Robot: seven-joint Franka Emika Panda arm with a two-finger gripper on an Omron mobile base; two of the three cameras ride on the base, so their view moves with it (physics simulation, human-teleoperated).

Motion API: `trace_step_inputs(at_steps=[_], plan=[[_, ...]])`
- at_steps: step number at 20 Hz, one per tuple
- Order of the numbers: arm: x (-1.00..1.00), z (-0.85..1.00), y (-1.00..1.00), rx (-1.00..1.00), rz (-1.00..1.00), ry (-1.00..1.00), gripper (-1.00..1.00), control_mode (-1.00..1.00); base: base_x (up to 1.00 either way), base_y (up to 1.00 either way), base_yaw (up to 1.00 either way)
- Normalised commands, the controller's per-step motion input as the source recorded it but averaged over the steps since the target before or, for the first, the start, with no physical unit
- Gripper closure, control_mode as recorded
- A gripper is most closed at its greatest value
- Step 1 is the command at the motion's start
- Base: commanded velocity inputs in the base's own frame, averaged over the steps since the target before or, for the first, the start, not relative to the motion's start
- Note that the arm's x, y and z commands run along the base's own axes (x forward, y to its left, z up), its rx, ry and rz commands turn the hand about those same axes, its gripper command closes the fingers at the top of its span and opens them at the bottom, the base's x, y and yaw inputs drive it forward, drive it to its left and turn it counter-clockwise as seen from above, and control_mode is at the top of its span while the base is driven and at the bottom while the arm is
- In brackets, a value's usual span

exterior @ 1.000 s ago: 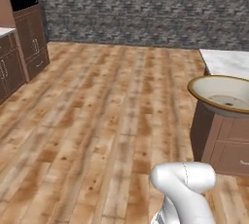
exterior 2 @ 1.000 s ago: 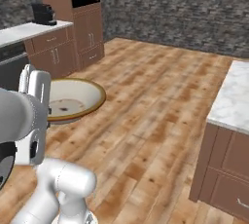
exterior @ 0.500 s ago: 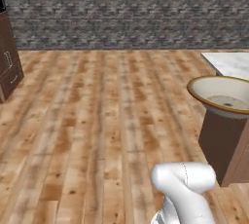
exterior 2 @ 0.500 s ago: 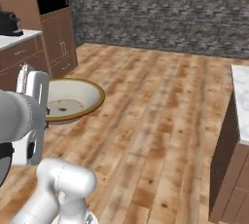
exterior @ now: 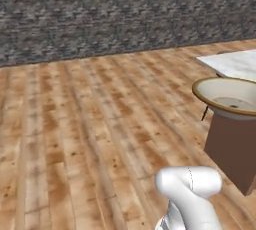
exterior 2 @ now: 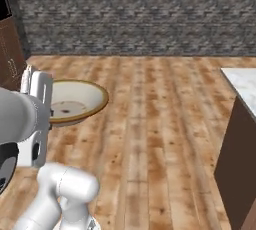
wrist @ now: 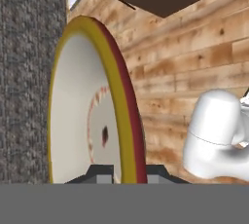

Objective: Pick up the bowls from the cabinet and place each bowl in front of a stool on the dining counter.

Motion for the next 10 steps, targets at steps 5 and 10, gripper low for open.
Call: trace_step_inputs(at_steps=[5, 10], plan=[[0.00, 0.00, 0.00, 0.00, 0.00, 0.00, 1.00, 1.00, 0.52, 0.56, -0.83], [0.00, 0.00, 0.00, 0.00, 0.00, 0.00, 1.00, 1.00, 0.46, 0.52, -0.85]])
